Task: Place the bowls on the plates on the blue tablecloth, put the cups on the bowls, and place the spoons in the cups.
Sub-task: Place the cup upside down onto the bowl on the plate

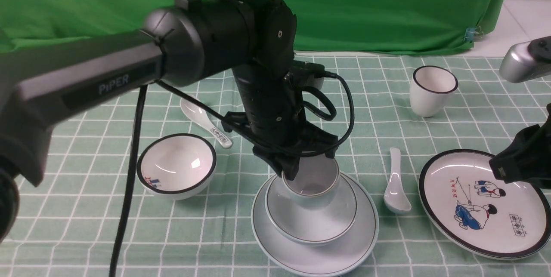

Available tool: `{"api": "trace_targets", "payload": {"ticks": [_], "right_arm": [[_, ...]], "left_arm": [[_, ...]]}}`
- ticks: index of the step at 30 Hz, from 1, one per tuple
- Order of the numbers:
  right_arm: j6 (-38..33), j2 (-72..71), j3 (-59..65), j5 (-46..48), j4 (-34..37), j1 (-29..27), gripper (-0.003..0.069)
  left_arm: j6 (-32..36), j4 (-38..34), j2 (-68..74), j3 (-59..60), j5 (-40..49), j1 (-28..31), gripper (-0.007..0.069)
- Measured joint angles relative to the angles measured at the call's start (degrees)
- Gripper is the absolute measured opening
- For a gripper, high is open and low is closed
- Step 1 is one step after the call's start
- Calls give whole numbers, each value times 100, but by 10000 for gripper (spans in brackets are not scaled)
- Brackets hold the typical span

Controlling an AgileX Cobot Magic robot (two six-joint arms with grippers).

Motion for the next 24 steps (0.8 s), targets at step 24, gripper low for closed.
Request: {"api": "trace_targets", "payload": {"ticks": [24], "right_arm": [[6,0,0,6,5,0,148]], "left_arm": [[0,-49,295,-5,92,0,57]]}}
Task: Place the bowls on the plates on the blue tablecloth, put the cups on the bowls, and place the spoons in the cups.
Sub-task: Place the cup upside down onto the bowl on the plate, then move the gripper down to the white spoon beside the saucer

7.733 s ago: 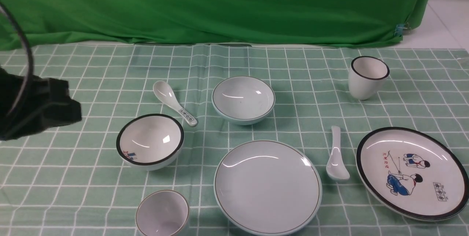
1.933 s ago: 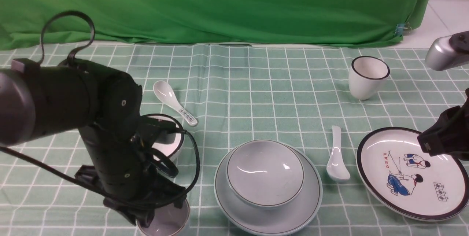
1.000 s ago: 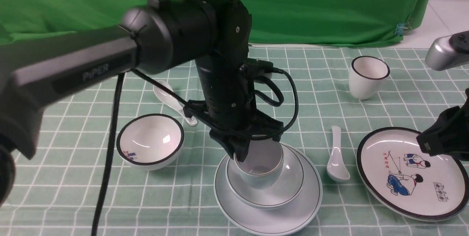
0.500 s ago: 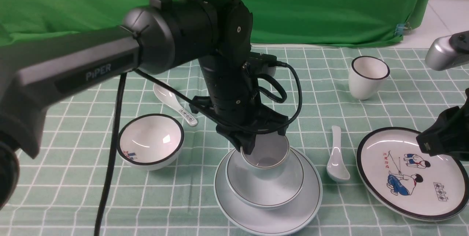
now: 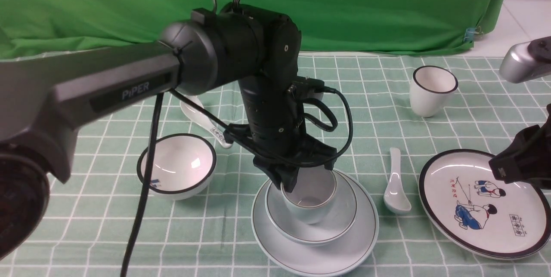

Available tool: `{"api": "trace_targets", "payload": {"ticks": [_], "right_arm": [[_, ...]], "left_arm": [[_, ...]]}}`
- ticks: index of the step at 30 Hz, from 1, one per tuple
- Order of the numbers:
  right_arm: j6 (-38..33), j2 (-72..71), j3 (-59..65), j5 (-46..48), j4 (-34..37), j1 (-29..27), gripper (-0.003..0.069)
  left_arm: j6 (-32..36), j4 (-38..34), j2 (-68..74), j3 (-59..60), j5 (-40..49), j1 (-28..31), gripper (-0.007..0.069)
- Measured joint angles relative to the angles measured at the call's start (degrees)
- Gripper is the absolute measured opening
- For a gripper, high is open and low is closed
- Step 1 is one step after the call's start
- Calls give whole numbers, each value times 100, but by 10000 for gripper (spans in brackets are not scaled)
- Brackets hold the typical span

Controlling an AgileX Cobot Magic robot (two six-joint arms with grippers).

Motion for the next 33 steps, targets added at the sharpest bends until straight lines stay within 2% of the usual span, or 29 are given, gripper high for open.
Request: {"api": "trace_targets", "payload": {"ticks": [2,5,6,10,13,14,16,18,19,21,23,25,28,29,30,33], "right_arm": [[0,0,0,0,0,0,149],[0,0,0,0,0,0,152],[0,0,0,0,0,0,155],[40,64,-140,108,-53,-35,160],[71,347,-623,429,-47,-298,160],[71,411,-756,483,-47,-349,160],[85,795,-1215,763,-42,-605,160],[91,1430,-1723,1057,-56,-743,160],[91,1478,-1783,1068,-56,-743,162],[91,2031,-2024,1096,-73,-609,188],[104,2483,-2166,882,-185,-370,256],[148,2705,-2211,764,-250,-255,290],[394,3546,-2542,345,-446,53,471],[415,3590,-2589,330,-447,65,479],[489,3922,-2750,228,-483,124,524],[701,4480,-3096,69,-527,159,567]], "left_arm": [[0,0,0,0,0,0,72],[0,-4,0,-20,-5,0,155],[0,-6,0,-100,65,0,214],[70,-6,-16,-602,324,0,344],[122,72,-181,-1017,332,0,367],[128,102,-228,-1057,332,0,363],[128,291,-598,-1140,325,0,303],[122,531,-1154,-1012,321,0,144],[121,549,-1257,-988,321,0,144],[43,741,-1823,-590,321,0,44],[-184,921,-2543,89,328,0,15],[-280,968,-2852,438,281,0,11],[-669,1023,-4055,1924,-271,0,8],[-694,1023,-4111,1924,-311,0,8],[-839,1023,-4481,2410,-599,0,8],[-1167,1023,-5142,3349,-975,0,8]]}}
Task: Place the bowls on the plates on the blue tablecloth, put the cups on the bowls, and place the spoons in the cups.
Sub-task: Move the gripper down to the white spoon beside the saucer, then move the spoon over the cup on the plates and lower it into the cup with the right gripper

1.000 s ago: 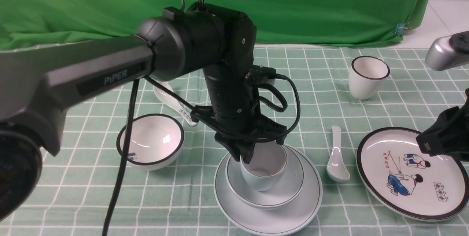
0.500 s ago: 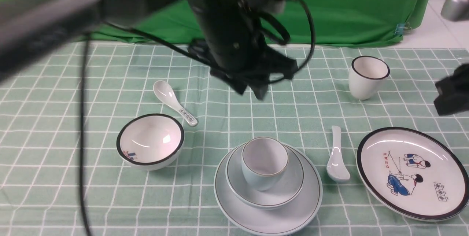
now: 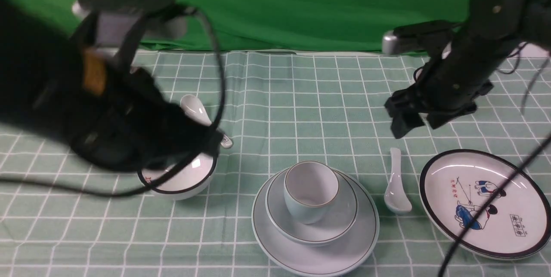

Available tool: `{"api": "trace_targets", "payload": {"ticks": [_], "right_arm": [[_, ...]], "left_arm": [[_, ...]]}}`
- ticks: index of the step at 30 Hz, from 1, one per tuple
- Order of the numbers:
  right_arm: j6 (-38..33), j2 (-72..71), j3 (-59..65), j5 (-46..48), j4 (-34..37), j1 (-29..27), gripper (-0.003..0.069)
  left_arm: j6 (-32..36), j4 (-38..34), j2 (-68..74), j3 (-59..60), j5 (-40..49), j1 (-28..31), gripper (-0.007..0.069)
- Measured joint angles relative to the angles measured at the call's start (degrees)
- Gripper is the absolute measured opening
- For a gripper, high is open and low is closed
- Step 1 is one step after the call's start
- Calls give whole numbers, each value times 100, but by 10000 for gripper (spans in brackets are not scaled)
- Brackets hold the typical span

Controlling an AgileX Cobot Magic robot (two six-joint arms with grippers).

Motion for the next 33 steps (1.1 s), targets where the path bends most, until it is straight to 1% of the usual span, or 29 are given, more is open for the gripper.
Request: {"api": "trace_targets", "payload": {"ticks": [4,9,20,22,23,24,25,26,27,33], "right_arm": [[192,487,-288,-48,-50,0,577],[321,912,-394,-96,-54,11,577],[680,1365,-402,-96,-54,11,577],[726,1442,-404,-46,-86,11,556],[726,1442,-408,-46,-93,11,519],[726,1442,-408,-39,-117,11,393],[726,1442,-408,-39,-117,11,375],[726,1442,-411,-45,-117,11,253],[757,1442,-416,-53,-21,11,168],[640,1095,-389,35,-44,17,182]], "left_arm": [[-142,0,-588,727,-122,0,8],[-317,-4,-947,1142,-158,0,9],[-341,-6,-966,1174,-284,0,9],[-341,-6,-966,1174,-284,0,9],[-341,-11,-966,1174,-284,0,9],[-341,-11,-966,1174,-284,0,9],[-341,-11,-966,1174,-284,0,9],[-341,-11,-966,1174,-284,0,9],[-341,-6,-966,1174,-284,0,9],[-341,10,-966,1174,-320,0,9]]}}
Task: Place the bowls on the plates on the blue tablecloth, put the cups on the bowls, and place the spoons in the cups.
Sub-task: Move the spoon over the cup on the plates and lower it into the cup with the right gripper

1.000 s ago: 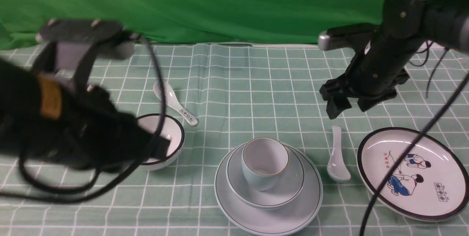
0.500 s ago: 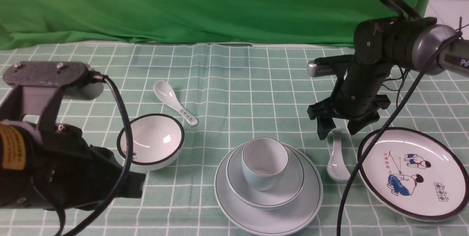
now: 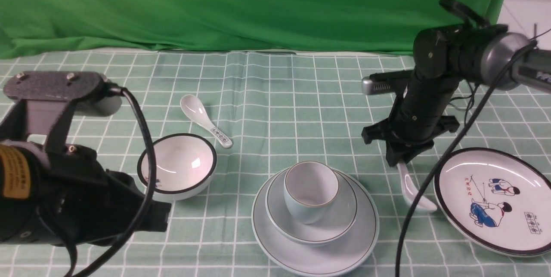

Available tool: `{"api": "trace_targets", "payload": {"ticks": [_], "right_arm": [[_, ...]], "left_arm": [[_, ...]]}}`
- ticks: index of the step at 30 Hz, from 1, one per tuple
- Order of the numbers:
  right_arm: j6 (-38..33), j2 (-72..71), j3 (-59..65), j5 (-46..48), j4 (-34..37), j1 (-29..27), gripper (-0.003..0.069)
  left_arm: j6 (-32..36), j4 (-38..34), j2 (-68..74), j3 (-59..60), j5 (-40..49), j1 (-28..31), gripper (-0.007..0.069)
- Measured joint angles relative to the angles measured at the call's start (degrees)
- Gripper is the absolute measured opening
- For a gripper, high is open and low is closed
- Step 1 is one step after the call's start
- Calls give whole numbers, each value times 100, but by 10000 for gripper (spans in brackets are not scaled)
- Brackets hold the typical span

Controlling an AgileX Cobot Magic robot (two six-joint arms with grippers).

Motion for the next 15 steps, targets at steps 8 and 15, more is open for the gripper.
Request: {"api": "trace_targets", "payload": {"ticks": [8,15], "right_arm": [[-556,-1682,115,-661,713,36,182],[-734,-3894,2557,-4166,1264,1077,182]], "left_arm": [[0,172,0,0,-197,0,9],[0,209,0,0,-224,0,9]]}}
